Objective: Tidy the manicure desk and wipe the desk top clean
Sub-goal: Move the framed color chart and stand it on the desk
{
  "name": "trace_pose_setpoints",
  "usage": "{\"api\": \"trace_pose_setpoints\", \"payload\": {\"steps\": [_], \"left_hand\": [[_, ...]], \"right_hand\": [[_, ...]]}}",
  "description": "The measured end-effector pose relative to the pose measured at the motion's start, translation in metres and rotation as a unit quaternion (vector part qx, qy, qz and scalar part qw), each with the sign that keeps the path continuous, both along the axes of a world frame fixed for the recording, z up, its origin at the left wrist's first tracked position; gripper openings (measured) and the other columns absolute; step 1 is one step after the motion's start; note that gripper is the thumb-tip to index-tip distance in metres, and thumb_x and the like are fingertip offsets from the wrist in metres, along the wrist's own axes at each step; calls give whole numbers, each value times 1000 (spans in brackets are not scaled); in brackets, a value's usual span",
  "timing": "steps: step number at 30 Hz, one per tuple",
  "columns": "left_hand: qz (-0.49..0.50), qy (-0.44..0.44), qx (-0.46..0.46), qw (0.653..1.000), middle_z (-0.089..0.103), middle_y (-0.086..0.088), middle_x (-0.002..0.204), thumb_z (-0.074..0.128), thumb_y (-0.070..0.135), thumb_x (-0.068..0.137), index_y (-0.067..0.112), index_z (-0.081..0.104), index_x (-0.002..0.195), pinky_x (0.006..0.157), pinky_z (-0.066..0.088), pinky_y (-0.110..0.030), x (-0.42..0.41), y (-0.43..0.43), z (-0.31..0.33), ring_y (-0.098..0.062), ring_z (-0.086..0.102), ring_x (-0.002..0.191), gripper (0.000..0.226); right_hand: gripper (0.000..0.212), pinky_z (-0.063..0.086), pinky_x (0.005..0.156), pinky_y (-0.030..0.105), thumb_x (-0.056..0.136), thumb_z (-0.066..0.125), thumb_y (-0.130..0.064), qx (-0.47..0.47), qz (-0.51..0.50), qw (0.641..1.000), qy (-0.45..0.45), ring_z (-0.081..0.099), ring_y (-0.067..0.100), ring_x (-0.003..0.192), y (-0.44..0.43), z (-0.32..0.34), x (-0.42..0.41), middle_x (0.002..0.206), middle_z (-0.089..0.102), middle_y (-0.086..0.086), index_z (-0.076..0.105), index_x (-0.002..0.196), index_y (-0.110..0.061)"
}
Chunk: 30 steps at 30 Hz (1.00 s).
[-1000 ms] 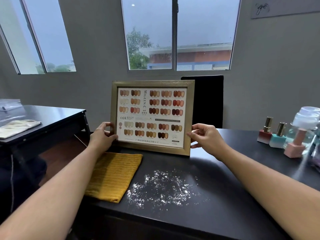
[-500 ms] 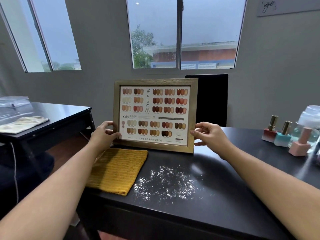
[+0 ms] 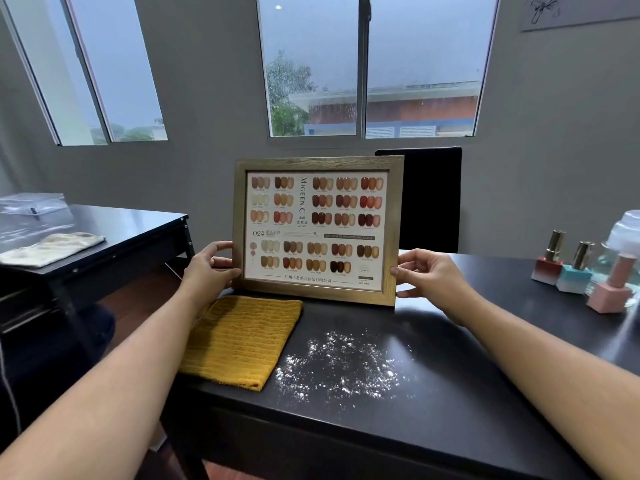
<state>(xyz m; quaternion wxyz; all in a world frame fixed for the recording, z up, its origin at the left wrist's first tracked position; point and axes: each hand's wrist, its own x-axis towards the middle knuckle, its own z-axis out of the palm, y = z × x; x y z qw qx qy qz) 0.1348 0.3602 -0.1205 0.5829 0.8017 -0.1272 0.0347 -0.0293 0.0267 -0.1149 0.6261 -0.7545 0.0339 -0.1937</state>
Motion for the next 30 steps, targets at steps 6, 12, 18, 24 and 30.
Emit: {"api": "trace_pose_setpoints", "payload": {"steps": [6,12,18,24,30], "left_hand": [[-13,-1,-2,1000,64,-6,100,66,3,81,38,54,111,81,55,-38,1,1,3,-22,63,97,48],[-17,1,-26,1000,62,-9,105,65,1,81,37,53,115,86,54,-44,-2,-4,2,-24,62,100,51],[-16,-3,-32,999,63,-7,103,66,2,81,39,53,115,80,55,-38,-3,-4,1,-22,63,98,52],[-14,3,-26,1000,63,-7,104,67,3,80,39,53,116,86,54,-45,-3,-3,2,-24,63,99,53],[29,3,-12,1000,59,-6,110,69,17,82,21,43,133,94,48,-43,-13,0,11,-25,58,105,57]], "right_hand": [[15,61,62,35,82,69,-7,0,-28,999,-37,68,19,72,3,3,-3,82,66,15,62,93,-13],[18,60,61,36,83,69,-9,-11,-51,997,-63,67,21,75,7,7,-4,84,65,18,60,97,-15],[20,61,61,35,83,68,-8,-13,-45,997,-54,68,20,75,8,9,-5,85,65,19,58,101,-10],[22,61,61,35,84,68,-9,-11,-48,997,-51,68,24,79,8,9,-5,89,65,23,58,103,-8],[33,58,73,34,81,72,-22,-25,-173,980,-93,65,20,91,10,12,-11,105,64,7,57,109,-14]]}}
